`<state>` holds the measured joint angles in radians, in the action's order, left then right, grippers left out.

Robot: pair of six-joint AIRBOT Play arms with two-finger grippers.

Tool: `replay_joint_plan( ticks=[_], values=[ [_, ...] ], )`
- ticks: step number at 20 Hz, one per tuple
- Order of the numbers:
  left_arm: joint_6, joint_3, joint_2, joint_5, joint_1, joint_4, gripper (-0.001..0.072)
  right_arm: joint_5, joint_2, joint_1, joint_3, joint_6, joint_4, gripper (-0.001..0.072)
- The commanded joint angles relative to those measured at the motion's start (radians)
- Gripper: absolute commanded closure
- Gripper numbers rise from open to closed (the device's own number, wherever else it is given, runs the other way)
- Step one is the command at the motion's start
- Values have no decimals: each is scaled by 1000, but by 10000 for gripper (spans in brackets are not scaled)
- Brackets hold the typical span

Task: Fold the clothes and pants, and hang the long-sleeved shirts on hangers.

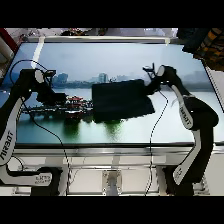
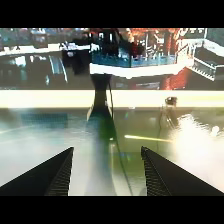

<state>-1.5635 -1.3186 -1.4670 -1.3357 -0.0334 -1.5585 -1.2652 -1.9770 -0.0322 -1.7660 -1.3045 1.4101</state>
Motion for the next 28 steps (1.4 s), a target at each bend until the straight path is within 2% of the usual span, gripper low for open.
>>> replay_joint_plan(
  ticks=[1,8,11,12,14,15,18,19,21,22,24,28],
  values=[
    [0,0,0,0,0,0,209,-56,39,187,-1,-49,187,695],
    [0,0,0,0,0,0,209,-289,92,683,0,-100,317,695],
    [0,0,0,0,0,0,209,-314,129,882,3,-148,328,694],
    [0,0,0,0,0,0,209,-315,144,946,3,-146,316,670],
    [0,0,0,0,0,0,209,-327,171,1053,3,-147,306,351],
    [0,0,0,0,0,0,209,-334,186,1098,3,-147,297,306],
    [0,0,0,0,0,0,209,-320,246,1197,3,-146,210,316],
    [0,0,0,0,0,0,209,-300,273,1209,3,-146,164,360],
    [0,0,0,0,0,0,209,-259,332,1207,3,-112,14,661],
    [0,0,0,0,0,0,209,-248,361,1192,3,-96,-92,693],
    [0,0,0,0,0,0,209,-233,414,1127,5,-92,-208,693],
    [0,0,0,0,0,0,209,-245,489,858,26,-93,-200,694]
  ],
)
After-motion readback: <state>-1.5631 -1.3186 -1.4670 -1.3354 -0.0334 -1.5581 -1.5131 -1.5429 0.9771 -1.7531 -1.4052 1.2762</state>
